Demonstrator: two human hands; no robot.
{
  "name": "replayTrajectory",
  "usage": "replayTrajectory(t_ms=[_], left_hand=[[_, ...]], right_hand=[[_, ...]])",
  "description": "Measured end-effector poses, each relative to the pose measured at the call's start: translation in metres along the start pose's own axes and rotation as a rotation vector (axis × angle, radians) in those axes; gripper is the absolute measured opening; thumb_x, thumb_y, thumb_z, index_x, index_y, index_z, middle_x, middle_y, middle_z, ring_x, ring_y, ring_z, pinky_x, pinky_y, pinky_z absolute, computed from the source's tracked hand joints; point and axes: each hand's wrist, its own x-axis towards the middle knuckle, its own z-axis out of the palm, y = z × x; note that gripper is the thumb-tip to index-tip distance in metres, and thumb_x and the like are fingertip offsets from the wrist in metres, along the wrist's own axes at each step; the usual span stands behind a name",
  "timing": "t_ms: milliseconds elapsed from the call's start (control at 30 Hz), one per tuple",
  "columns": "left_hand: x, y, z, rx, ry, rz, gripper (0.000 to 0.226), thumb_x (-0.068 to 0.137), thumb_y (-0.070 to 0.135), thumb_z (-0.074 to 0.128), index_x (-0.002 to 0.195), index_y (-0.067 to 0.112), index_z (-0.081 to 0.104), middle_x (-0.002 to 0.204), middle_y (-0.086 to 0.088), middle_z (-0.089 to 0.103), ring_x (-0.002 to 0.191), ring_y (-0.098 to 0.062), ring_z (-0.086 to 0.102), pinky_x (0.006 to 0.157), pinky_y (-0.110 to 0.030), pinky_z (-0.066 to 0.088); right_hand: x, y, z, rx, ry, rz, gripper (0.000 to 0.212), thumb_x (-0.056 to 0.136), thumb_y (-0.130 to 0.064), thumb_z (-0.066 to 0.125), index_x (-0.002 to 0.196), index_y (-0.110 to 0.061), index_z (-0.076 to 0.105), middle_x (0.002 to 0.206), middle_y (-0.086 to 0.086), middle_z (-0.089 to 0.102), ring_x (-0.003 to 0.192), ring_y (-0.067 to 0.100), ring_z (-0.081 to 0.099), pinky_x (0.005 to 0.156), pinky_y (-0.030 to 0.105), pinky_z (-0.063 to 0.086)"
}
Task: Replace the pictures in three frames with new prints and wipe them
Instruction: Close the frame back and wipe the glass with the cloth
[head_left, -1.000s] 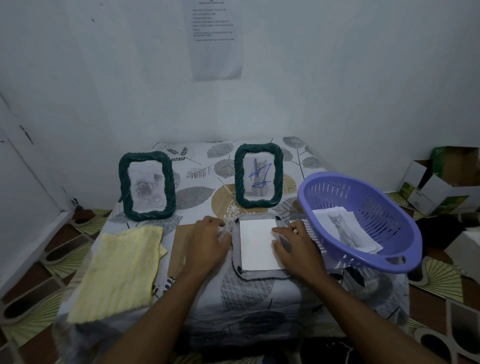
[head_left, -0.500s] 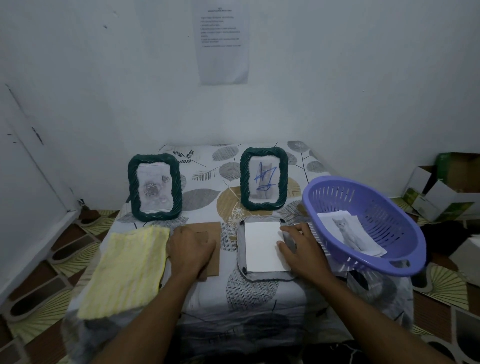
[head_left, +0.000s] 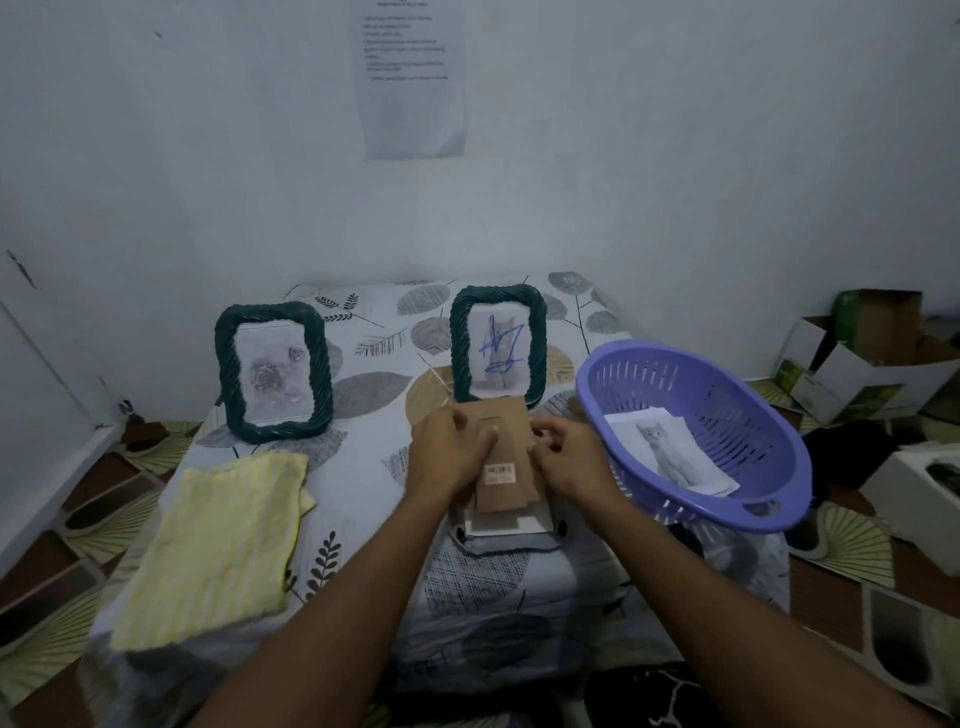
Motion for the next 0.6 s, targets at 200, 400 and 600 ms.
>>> replayTrajectory(t_ms=[200, 400, 600], left_hand=[[-0.002, -0.022, 0.004, -0.034, -0.043, 0.131, 0.039, 0.080, 0.017, 0.075, 0.117, 0.010, 0.065, 0.115, -0.005, 0.067, 0.089, -0.011, 0.061, 0.081, -0.022, 0.046], [-0.003, -0.026, 0.008, -0.022, -0.047, 0.161, 0.038, 0.080, 0.011, 0.074, 0.117, 0.012, 0.066, 0.109, -0.005, 0.068, 0.085, -0.012, 0.061, 0.081, -0.024, 0.048], [-0.004, -0.032, 0.009, 0.001, -0.043, 0.159, 0.038, 0.079, 0.013, 0.075, 0.116, 0.014, 0.066, 0.102, -0.006, 0.069, 0.085, -0.014, 0.061, 0.082, -0.025, 0.049]], right_hand=[[-0.003, 0.012, -0.006, -0.180, 0.018, -0.033, 0.036, 0.091, -0.010, 0.059, 0.127, -0.011, 0.058, 0.078, -0.001, 0.061, 0.076, 0.014, 0.059, 0.073, 0.029, 0.049], [-0.007, 0.021, -0.010, -0.224, 0.004, -0.018, 0.039, 0.089, -0.010, 0.060, 0.128, -0.014, 0.059, 0.084, -0.001, 0.065, 0.083, 0.015, 0.063, 0.081, 0.039, 0.056], [-0.008, 0.026, -0.008, -0.237, -0.033, -0.057, 0.039, 0.086, -0.013, 0.065, 0.125, -0.017, 0.062, 0.074, -0.003, 0.069, 0.076, 0.010, 0.065, 0.074, 0.032, 0.056]])
